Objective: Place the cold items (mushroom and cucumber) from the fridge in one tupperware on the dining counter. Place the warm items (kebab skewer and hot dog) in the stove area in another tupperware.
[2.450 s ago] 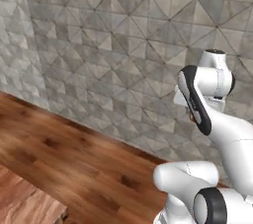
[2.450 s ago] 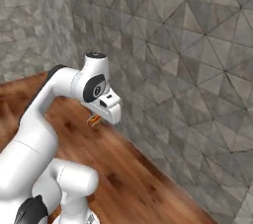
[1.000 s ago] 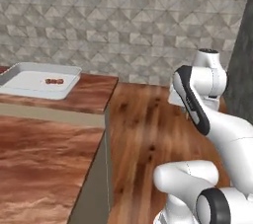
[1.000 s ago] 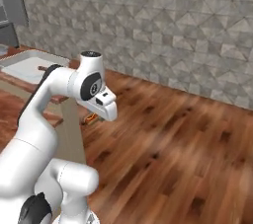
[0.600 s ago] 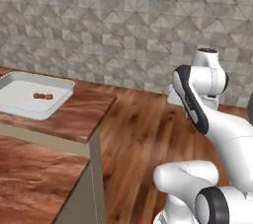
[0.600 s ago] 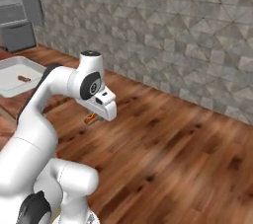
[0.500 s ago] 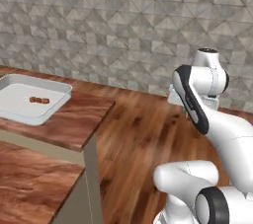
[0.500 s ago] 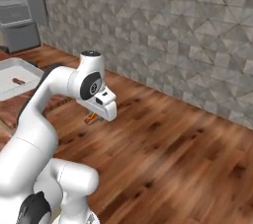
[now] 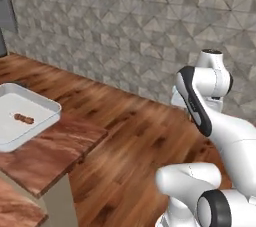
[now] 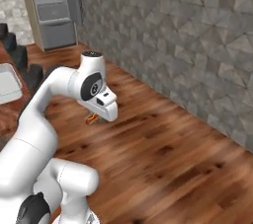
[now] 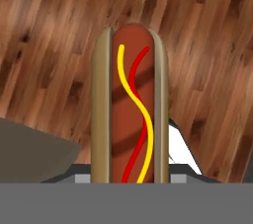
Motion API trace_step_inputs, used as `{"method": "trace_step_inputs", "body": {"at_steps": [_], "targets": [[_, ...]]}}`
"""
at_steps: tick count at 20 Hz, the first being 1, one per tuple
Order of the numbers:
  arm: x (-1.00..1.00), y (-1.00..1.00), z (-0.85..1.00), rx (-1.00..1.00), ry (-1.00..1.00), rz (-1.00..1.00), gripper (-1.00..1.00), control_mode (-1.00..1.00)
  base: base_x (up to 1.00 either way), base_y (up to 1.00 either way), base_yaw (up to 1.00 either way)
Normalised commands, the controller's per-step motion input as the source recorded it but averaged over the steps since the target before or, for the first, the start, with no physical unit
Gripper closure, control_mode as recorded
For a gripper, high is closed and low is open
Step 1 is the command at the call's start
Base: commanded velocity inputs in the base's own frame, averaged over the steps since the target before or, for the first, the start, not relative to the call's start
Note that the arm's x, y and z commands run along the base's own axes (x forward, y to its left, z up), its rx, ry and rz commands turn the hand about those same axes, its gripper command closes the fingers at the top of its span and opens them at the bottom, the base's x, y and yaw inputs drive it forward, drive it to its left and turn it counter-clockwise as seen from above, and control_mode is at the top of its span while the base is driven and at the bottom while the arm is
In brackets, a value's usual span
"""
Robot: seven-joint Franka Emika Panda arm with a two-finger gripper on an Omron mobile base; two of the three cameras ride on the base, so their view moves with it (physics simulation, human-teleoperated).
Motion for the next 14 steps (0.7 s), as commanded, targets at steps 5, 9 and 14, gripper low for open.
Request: {"method": "trace_step_inputs", "body": {"at_steps": [5,9,14], "targets": [[0.0,0.0,0.0,0.0,0.0,0.0,1.0,1.0,1.0,-0.57,0.58],[0.0,0.0,0.0,0.0,0.0,0.0,1.0,1.0,1.0,-0.61,0.6],[0.0,0.0,0.0,0.0,0.0,0.0,1.0,1.0,1.0,-0.36,0.73]]}}
